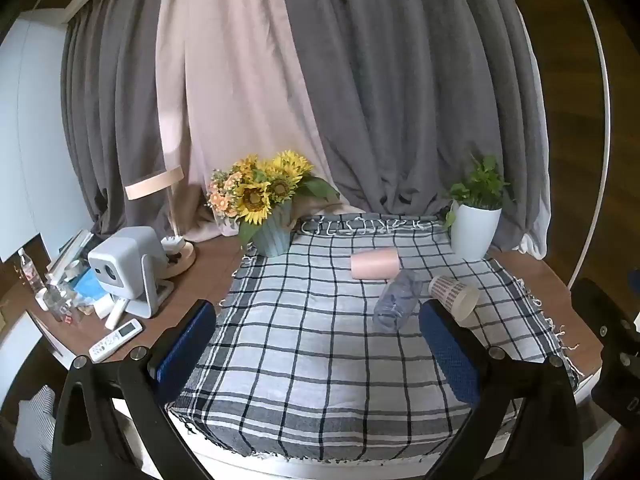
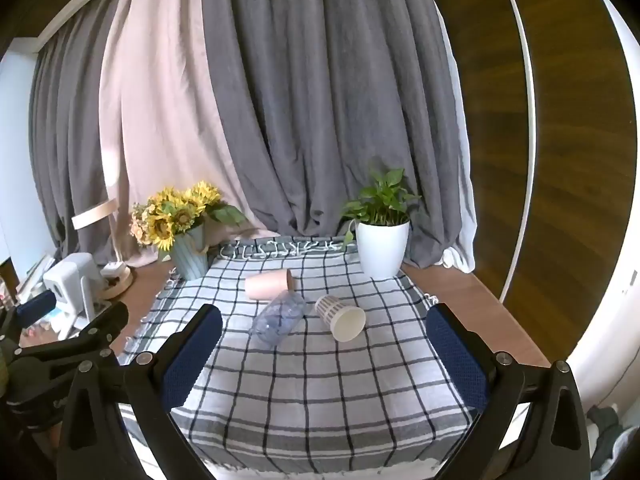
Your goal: Flip cup upside down
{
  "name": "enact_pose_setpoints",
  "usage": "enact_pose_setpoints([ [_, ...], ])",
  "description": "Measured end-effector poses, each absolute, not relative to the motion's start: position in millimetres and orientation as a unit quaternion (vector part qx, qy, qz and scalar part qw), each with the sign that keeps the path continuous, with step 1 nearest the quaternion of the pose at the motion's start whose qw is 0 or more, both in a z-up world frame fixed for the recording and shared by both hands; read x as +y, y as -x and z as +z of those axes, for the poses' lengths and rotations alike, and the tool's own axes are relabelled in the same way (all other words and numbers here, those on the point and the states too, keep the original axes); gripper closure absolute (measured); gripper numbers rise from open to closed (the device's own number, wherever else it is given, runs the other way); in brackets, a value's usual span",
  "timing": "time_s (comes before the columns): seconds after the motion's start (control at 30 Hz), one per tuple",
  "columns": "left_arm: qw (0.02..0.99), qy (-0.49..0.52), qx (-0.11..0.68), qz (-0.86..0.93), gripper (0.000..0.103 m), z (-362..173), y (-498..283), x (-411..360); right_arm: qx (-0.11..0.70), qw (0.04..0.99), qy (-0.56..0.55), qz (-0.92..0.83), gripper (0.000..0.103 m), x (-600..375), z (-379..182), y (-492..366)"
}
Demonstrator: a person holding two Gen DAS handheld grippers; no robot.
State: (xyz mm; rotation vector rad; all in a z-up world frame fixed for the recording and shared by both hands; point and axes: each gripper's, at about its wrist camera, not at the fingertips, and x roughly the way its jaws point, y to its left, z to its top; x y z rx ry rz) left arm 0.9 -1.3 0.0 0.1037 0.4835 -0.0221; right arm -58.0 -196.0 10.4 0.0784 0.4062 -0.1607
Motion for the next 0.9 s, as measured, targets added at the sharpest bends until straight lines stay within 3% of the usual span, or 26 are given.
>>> enact_pose_setpoints([
  [0.9, 0.976, -0.044, 0.215, -0.013, 0.000, 7, 4, 10, 0.200, 0.975, -0.043, -0.089, 0.001, -188, 10, 63],
])
